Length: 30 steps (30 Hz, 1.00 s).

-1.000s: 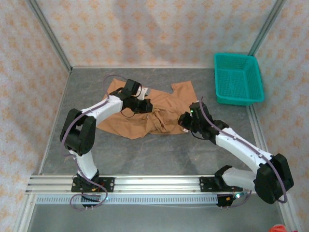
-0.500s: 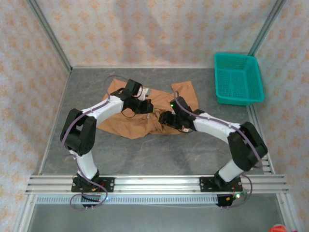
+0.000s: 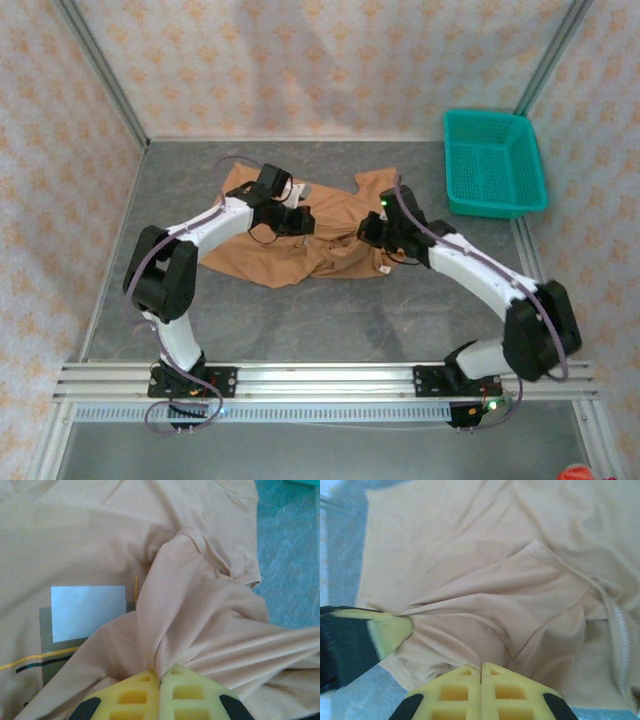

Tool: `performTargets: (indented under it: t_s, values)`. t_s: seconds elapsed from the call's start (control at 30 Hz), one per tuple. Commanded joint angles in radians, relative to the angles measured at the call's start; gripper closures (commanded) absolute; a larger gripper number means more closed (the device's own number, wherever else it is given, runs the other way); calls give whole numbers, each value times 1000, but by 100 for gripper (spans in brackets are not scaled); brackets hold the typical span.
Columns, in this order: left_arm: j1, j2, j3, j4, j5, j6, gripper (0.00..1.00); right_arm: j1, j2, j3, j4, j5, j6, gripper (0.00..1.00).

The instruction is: Fold the inside-out t-shirt

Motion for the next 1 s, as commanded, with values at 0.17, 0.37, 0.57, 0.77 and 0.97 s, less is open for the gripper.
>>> performTargets:
  t_s: [0.17, 0.37, 0.57, 0.77, 0.97]
  values:
    - [15, -3, -16, 42, -7, -39, 87, -12, -37, -184, 21, 18, 54, 100]
    - [-7, 18, -14, 52, -8, -45, 91, -12, 52, -202, 50, 61, 51, 100]
    - [-102, -65, -46, 47, -55, 69, 53, -13, 91, -131, 97, -9, 61, 100]
    - [-160, -86, -78, 55, -77, 221, 42, -29, 20, -136, 209, -97, 93, 100]
    - [-164, -21, -59, 95, -94, 268, 27, -36, 0, -132, 190, -107, 85, 100]
